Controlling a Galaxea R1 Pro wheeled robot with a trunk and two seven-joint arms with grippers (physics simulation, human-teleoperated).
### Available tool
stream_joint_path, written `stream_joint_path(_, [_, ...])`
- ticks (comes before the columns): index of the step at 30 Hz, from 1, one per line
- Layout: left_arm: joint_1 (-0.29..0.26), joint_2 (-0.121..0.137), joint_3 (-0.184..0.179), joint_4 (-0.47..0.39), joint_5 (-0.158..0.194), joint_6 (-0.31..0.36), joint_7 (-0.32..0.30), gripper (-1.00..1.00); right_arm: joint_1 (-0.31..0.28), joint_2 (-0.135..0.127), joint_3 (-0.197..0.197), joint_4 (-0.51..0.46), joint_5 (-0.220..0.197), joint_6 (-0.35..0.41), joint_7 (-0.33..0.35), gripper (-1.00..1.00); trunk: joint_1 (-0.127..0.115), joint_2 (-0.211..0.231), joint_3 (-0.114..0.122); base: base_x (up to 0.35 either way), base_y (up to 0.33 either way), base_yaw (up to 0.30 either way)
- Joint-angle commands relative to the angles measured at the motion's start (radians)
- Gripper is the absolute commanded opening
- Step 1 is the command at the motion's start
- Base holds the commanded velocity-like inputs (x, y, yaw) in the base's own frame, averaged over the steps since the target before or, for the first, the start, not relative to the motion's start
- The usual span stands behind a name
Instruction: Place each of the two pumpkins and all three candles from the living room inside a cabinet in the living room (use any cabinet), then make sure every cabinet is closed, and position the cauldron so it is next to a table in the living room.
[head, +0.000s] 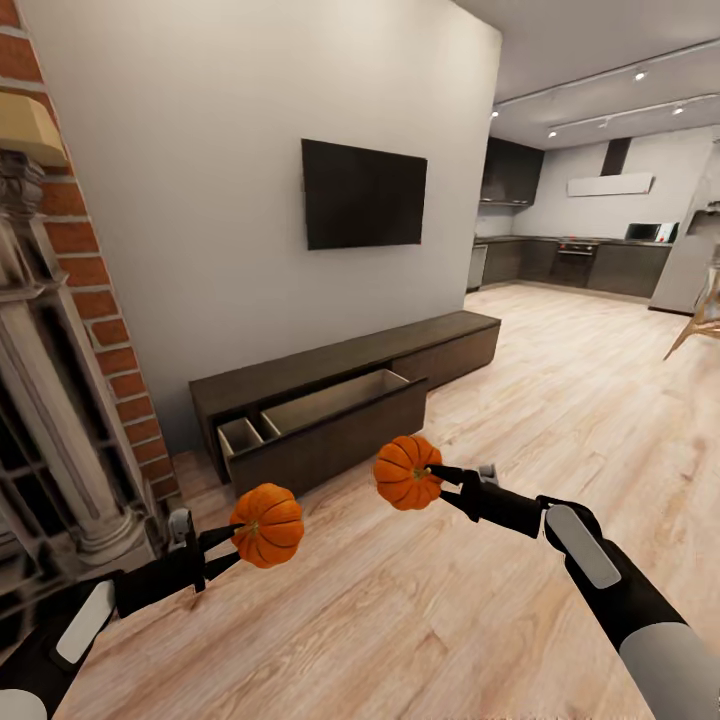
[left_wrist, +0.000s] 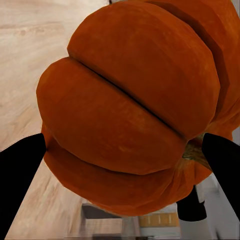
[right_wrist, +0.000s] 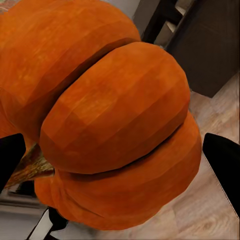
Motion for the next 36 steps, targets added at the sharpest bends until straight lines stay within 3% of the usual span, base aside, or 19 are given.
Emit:
stream_joint_path(1, [0.000, 0.000, 0.002, -0.001, 0.009, 0.010, -0.004, -1.00, -0.001, 0.000, 0.001, 0.006, -0.010, 0.003, 0.004, -1.00, -0.004, 0.007, 0.002, 0.000, 0.000, -0.266])
stream_joint_path(36, [-0.001, 0.000, 0.000, -0.001, 0.008, 0.009, -0.001, -1.00, -0.001, -0.001, 0.001, 0.029, -0.018, -0.017, 0.008, -1.00, -0.138, 0.252, 0.118, 0.000, 0.000, -0.286])
